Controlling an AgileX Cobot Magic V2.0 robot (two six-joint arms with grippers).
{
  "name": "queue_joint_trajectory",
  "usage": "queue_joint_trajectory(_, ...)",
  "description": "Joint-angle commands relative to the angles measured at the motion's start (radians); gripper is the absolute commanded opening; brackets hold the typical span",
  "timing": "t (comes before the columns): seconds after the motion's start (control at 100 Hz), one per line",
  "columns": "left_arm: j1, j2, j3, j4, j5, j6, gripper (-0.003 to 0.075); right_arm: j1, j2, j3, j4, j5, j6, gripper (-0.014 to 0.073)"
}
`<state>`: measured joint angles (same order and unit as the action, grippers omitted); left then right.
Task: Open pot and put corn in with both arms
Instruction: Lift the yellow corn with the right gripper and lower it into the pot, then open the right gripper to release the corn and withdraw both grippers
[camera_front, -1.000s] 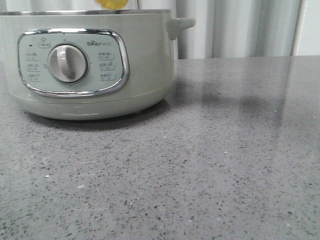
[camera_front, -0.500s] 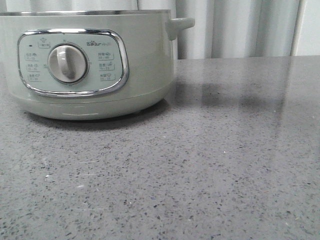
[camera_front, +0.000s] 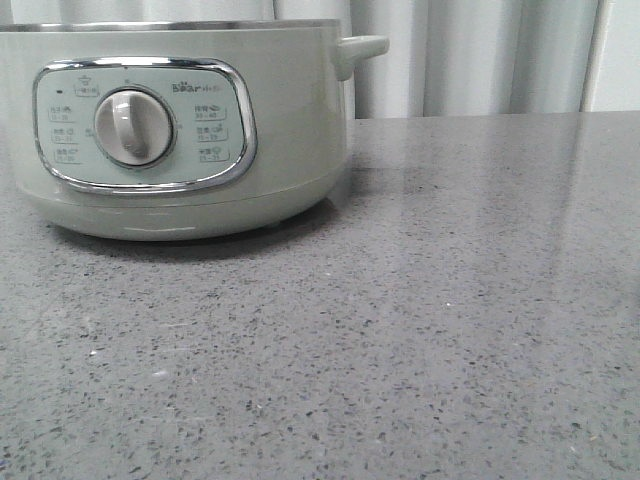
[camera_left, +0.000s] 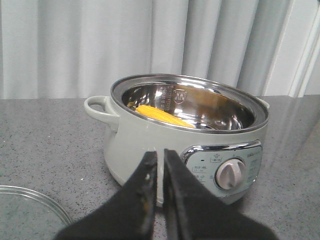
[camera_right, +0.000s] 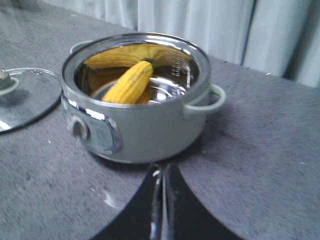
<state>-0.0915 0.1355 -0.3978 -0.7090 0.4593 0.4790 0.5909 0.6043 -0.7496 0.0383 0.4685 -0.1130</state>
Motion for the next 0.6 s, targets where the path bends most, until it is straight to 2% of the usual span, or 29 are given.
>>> queue_joint_trajectory(0.0, -0.007, 0.014, -0.037, -0.018, -0.055, 0.002, -0.0018, -0.005, -0.161, 0.112, -0.062, -0.157, -0.004, -0.0061)
queue_joint_trajectory(0.12, -0.007, 0.014, -0.033, -0.018, -0.055, 0.002, -0.0018, -0.005, -0.384, 0.254, -0.064, -0.236, -0.004, -0.0061)
queue_joint_trajectory(0.31, -0.007, 0.014, -0.033, -0.018, -0.052, 0.002, -0.0018, -0.005, -0.635, 0.350, -0.064, -0.234, -0.004, -0.0061)
queue_joint_trajectory(0.59, -0.007, 0.017, -0.033, -0.050, -0.052, 0.002, -0.0018, -0.005, -0.612, 0.353, -0.048, -0.231, -0.004, -0.0061)
